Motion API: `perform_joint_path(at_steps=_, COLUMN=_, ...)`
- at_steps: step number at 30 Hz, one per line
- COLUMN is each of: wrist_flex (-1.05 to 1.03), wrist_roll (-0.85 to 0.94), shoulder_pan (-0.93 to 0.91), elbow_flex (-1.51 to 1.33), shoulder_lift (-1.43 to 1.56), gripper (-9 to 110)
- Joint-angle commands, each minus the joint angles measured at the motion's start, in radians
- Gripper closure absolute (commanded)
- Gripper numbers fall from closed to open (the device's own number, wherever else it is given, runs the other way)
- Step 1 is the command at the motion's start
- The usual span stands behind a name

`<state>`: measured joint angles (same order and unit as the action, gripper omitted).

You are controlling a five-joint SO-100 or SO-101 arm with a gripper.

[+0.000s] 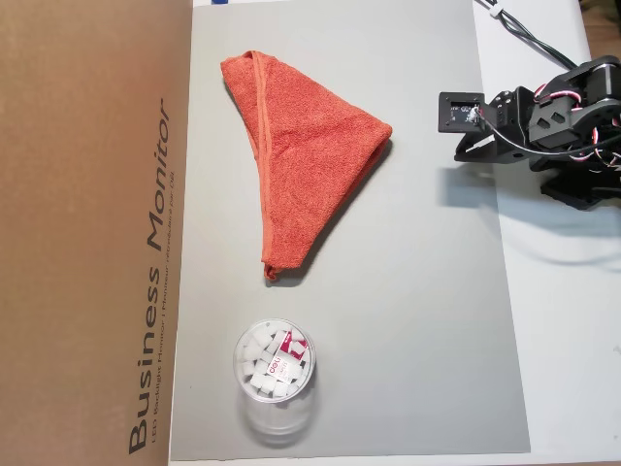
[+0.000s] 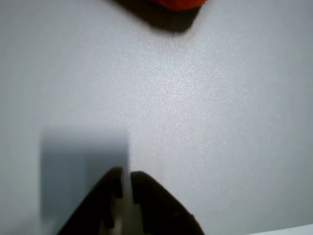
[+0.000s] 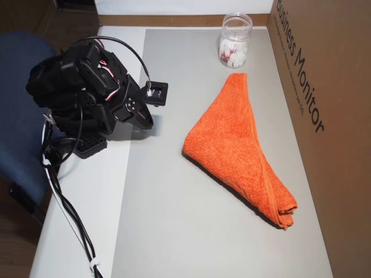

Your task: Fold the blanket.

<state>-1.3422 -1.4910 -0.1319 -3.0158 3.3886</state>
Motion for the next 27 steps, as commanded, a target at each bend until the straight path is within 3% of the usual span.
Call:
perform_joint_path(at_steps=1, wrist_flex=0.006, wrist_roll=-0.006, shoulder_pan=0.006, elbow_flex=-0.009, shoulder_lift=0.006, gripper=102)
perform_joint_path(at_steps=27, wrist_flex=0.017, wrist_roll=-0.008, shoulder_pan=0.083, elbow_flex=-0.118, shoulder_lift=0.006, gripper=102)
